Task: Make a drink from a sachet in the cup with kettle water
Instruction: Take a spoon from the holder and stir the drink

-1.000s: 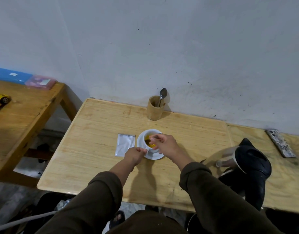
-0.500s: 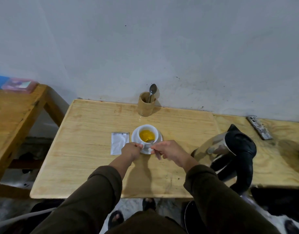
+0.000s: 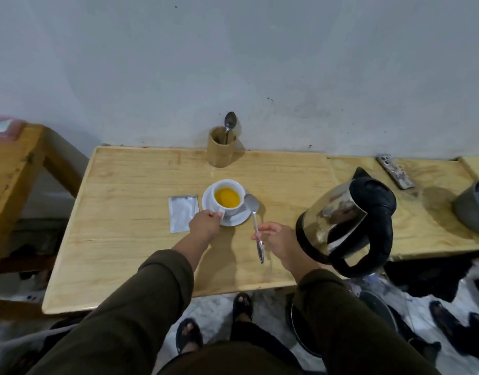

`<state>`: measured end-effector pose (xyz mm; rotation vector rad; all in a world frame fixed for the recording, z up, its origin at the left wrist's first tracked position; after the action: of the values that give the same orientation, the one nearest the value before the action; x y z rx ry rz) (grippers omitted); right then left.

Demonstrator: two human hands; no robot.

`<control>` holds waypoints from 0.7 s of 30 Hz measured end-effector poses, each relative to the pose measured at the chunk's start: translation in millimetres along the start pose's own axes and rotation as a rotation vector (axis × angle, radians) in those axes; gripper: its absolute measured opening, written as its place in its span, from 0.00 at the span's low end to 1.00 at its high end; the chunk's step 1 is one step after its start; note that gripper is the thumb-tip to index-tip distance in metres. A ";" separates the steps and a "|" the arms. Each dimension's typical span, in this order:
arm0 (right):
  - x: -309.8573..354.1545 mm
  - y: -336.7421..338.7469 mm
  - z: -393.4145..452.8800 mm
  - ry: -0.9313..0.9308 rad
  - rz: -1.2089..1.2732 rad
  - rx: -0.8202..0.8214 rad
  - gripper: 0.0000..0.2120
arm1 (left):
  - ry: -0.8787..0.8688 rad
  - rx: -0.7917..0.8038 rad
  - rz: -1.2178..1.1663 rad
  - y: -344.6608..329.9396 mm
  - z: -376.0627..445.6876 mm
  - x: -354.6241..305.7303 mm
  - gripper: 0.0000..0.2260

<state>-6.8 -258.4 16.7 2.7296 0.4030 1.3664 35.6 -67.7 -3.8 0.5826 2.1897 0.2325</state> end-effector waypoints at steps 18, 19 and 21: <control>-18.4 48.0 72.3 -0.251 -0.100 -0.218 0.05 | 0.041 -0.142 -0.316 -10.9 -5.3 10.7 0.14; -18.7 50.0 75.8 -0.264 -0.125 -0.210 0.07 | 0.038 -0.153 -0.329 -12.0 -5.3 11.0 0.14; -17.9 51.3 83.0 -0.281 -0.229 -0.166 0.03 | 0.038 -0.176 -0.341 -13.6 -6.2 11.7 0.15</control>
<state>59.3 -307.5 -38.7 2.5905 0.5330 0.9027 19.9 -73.7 -12.8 0.1045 2.2355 0.2512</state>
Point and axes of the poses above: each hand's wrist, its own z-axis towards the middle knuckle, its own y-axis out of the back of the hand, x = y × z, the point moved 5 cm from there along z, towards the middle knuckle, and after that the axes turned 12 degrees about x, right-handed, at the moved point
